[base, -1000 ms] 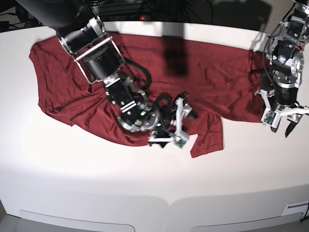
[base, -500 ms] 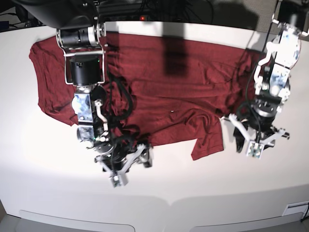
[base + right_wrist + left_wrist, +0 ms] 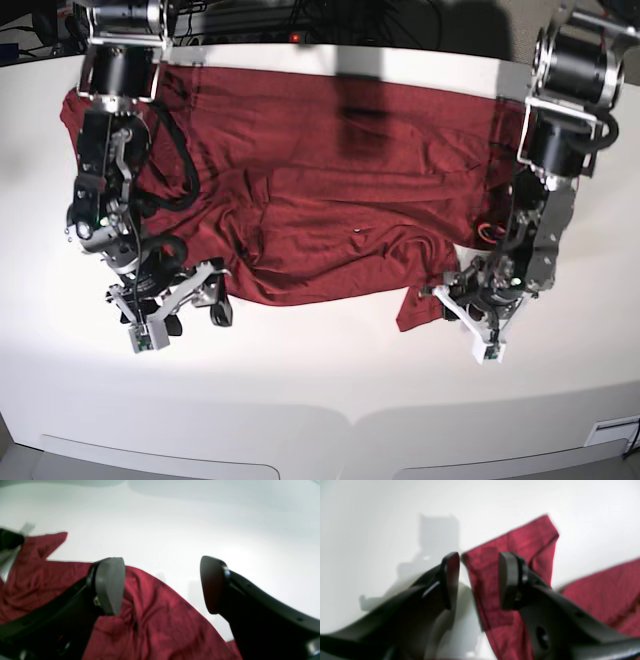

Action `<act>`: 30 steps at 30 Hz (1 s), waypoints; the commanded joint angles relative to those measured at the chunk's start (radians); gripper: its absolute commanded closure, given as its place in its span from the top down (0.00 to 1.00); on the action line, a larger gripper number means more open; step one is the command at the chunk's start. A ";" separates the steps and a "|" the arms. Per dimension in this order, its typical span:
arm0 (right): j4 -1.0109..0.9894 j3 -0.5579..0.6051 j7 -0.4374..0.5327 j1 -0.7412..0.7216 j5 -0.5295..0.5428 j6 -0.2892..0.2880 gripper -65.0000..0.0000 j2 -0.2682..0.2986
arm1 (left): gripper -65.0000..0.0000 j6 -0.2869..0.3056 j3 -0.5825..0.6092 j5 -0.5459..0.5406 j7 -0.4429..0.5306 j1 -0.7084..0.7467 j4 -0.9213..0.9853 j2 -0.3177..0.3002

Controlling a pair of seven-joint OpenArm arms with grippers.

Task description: Fold the T-shirt properly

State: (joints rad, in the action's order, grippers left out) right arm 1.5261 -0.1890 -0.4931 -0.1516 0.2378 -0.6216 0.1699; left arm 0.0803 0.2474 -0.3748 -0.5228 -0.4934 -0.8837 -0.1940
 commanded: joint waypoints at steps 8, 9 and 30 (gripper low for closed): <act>0.073 -0.019 0.020 0.056 0.053 -0.005 0.70 0.010 | 0.38 0.006 -0.005 -0.045 0.061 -0.085 0.200 0.025; 0.073 -0.021 0.020 0.058 0.058 -0.005 0.70 0.010 | 0.38 0.007 -0.004 -0.042 0.078 -0.086 0.227 0.030; 0.073 -0.021 0.016 0.058 0.057 -0.004 0.70 0.010 | 0.31 0.007 -0.005 -0.179 -0.153 -0.089 0.259 0.047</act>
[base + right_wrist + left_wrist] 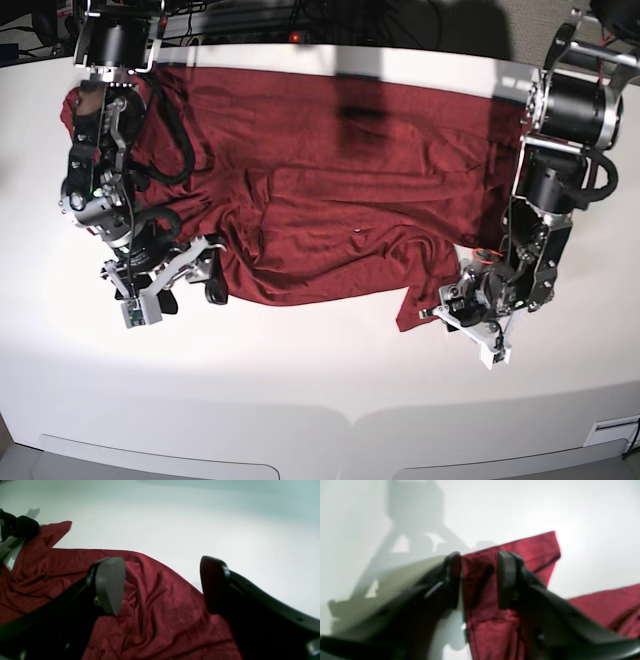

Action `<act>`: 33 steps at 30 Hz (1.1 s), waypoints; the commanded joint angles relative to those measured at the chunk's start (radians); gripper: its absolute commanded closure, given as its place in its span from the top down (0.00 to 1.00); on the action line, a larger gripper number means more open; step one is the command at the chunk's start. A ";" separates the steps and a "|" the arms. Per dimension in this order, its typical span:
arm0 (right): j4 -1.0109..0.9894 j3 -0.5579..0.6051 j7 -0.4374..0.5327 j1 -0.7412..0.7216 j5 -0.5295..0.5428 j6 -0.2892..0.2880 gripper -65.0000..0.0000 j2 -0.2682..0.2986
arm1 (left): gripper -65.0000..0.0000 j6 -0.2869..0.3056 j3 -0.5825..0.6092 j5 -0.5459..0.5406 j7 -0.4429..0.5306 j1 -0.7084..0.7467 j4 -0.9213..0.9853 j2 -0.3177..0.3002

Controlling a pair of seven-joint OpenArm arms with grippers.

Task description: Fold the T-shirt properly

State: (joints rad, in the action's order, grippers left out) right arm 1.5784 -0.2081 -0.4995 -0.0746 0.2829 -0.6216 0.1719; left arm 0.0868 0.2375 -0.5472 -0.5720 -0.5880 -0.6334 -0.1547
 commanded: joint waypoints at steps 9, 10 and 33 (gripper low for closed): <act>0.019 -0.002 0.021 -0.011 -0.085 0.000 0.70 0.008 | 0.00 0.001 0.005 0.052 -0.085 0.006 0.009 0.005; 0.017 -0.002 0.029 -0.010 -0.111 0.012 0.70 0.008 | 0.00 0.001 0.005 0.053 -0.082 0.006 0.009 0.005; -0.464 0.000 0.173 -0.216 -0.232 0.173 0.58 -0.028 | 0.00 0.023 0.006 0.052 -0.074 0.006 0.009 0.005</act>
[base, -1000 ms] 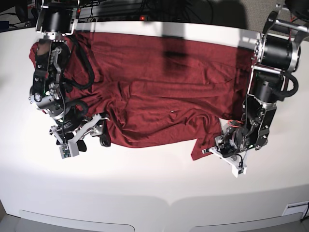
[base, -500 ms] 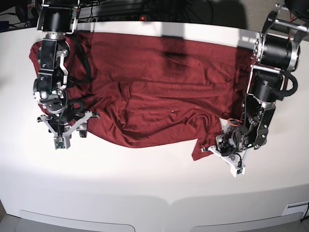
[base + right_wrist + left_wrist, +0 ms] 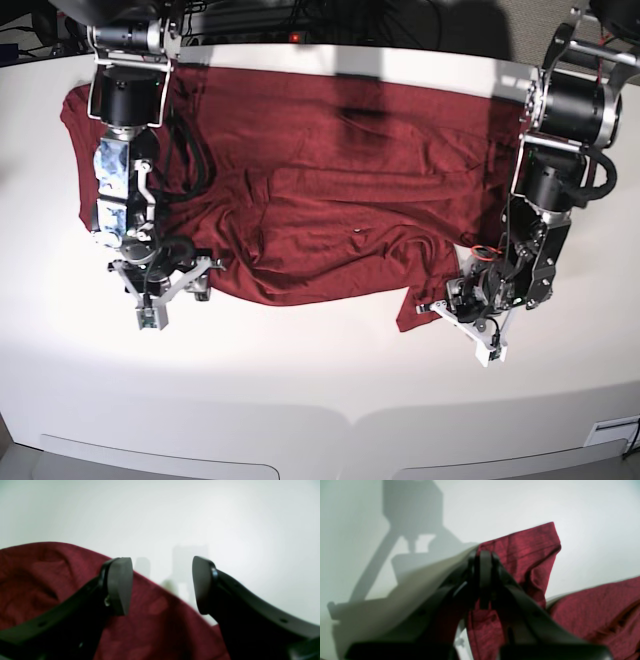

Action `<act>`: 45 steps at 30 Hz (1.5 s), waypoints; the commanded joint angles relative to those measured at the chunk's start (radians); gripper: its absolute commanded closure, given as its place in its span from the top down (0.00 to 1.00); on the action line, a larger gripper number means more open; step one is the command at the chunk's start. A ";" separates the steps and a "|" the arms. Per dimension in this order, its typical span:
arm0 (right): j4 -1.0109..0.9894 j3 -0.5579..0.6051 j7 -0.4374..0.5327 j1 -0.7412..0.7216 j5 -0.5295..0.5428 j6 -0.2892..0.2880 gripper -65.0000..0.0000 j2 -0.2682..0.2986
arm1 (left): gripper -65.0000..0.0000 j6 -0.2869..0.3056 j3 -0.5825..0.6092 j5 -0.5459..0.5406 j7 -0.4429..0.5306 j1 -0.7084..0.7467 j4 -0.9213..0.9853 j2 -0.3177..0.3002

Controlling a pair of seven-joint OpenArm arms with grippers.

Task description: Fold the T-shirt properly

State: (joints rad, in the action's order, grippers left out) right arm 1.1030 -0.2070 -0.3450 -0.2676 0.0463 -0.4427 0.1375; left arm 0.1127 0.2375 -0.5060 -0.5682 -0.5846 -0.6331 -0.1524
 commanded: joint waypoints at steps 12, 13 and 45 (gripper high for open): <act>-0.104 -0.001 -0.014 0.006 -0.005 -0.003 0.58 0.003 | 0.00 -0.003 0.006 0.012 -0.098 0.003 0.008 0.002; -0.104 -0.001 -0.032 0.013 0.005 -0.003 0.58 0.004 | 0.00 -0.003 0.006 0.013 -0.098 0.003 0.008 0.002; -0.027 0.182 -0.060 -0.045 0.088 -0.213 0.00 0.051 | 0.00 0.075 0.006 0.244 -0.172 0.003 -0.204 -0.066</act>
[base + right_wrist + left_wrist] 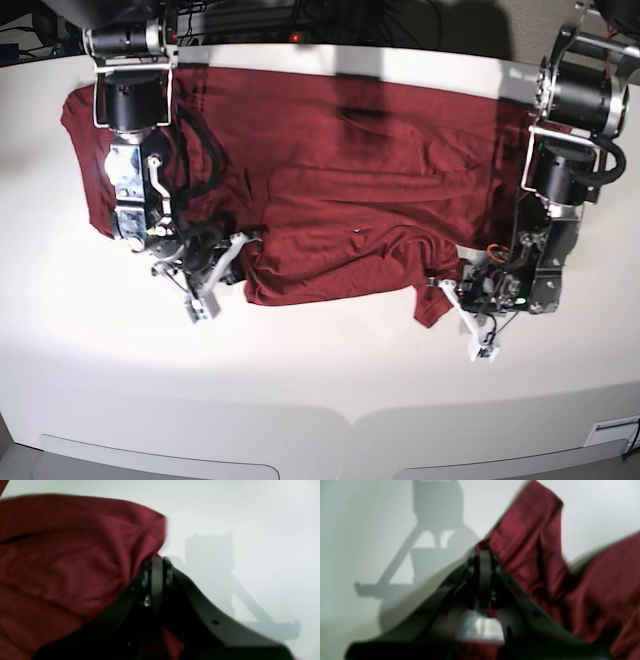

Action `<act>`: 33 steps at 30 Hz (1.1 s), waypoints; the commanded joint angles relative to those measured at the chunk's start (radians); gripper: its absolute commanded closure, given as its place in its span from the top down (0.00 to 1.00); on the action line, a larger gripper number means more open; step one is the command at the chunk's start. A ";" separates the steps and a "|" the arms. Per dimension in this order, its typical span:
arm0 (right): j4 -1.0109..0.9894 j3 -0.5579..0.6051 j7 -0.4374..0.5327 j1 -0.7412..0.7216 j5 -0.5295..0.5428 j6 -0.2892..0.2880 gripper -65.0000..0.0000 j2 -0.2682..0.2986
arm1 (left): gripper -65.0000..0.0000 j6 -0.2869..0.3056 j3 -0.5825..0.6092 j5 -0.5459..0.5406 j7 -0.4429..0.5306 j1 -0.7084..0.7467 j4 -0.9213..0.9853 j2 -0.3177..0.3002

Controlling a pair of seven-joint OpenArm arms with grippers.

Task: Fold the T-shirt properly
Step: 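Pull the held edges with both grippers to spread the shirt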

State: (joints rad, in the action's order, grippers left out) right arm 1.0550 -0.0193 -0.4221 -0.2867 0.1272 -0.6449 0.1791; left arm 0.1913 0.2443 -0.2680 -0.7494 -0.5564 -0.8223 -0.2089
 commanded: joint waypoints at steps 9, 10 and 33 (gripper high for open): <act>0.165 0.098 -0.068 -0.031 0.008 -0.010 0.00 0.029 | 0.00 -0.004 -0.001 -0.068 -0.047 -0.026 -0.172 -0.159; 0.183 0.098 -0.081 -0.031 0.008 -0.010 0.00 0.032 | 0.00 -0.004 -0.001 -0.096 -0.054 -0.026 -0.187 -0.175; 0.659 0.008 -0.187 0.229 0.043 -0.006 0.00 0.176 | 0.00 -0.003 -0.001 -0.176 -0.287 0.051 -0.610 -0.284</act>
State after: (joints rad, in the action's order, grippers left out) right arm 1.6932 -0.0048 -0.6327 -0.0414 0.1608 -0.6544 0.3439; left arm 0.1886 0.2512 -0.4488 -1.0481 -0.4786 -1.4185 -0.4755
